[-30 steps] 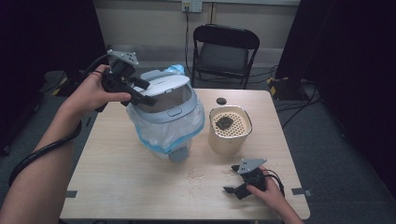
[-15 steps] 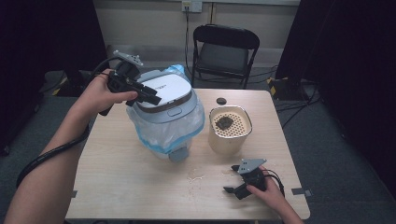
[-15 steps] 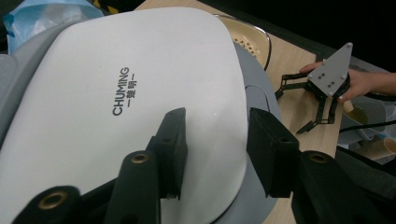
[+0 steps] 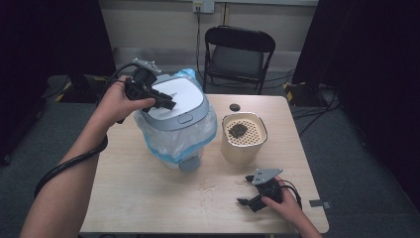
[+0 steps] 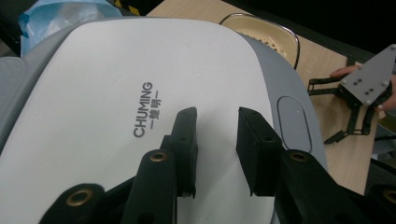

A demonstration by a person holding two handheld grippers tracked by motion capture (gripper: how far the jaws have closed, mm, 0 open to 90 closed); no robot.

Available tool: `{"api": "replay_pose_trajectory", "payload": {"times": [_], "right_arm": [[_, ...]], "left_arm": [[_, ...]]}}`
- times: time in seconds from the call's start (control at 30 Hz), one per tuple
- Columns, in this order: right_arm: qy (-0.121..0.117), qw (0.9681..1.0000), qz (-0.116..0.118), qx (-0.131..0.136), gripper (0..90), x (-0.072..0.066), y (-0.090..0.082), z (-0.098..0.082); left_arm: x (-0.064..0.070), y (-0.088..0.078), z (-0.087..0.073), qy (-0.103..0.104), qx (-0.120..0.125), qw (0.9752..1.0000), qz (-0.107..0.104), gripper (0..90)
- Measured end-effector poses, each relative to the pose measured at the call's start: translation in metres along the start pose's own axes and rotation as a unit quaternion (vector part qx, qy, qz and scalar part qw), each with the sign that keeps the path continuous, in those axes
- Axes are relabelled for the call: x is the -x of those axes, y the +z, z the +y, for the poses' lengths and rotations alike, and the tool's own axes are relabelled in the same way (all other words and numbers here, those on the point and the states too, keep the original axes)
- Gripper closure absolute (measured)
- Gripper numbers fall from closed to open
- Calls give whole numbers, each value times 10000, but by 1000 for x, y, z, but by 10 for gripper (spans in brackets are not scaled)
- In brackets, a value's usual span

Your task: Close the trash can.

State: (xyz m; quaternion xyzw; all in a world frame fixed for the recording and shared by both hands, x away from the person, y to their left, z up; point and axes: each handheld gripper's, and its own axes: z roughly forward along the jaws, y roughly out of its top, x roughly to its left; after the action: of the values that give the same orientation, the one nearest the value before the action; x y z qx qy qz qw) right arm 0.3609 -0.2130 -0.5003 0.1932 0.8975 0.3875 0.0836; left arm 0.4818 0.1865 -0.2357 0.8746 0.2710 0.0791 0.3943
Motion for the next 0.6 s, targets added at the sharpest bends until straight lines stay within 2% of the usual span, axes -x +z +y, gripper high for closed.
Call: {"api": "replay_pose_trajectory", "payload": {"times": [0.1, 0.2, 0.27, 0.3, 0.33, 0.4, 0.6], "right_arm": [[1, 10000, 1, 0, 107, 0, 0, 0], [-7, 10000, 1, 2, 107, 0, 0, 0], [-2, 10000, -1, 0, 107, 0, 0, 0], [0, 10000, 0, 0, 107, 0, 0, 0], [0, 10000, 1, 1, 107, 0, 0, 0], [-8, 10000, 1, 0, 106, 0, 0, 0], [-7, 10000, 1, -1, 106, 0, 0, 0]], "left_arm": [[-1, 3, -1, -16, 139, 9998, 126, 717], [2, 4, -1, 97, 153, 9995, 264, 743], [2, 6, -3, 43, 254, 9992, 297, 753], [2, 6, -3, 110, 80, 9993, 359, 763], [4, 8, -3, 158, 130, 9990, 404, 789], [7, 10, 0, 262, 76, 9986, 455, 803], [11, 14, 0, 346, 168, 9984, 414, 852]]}}
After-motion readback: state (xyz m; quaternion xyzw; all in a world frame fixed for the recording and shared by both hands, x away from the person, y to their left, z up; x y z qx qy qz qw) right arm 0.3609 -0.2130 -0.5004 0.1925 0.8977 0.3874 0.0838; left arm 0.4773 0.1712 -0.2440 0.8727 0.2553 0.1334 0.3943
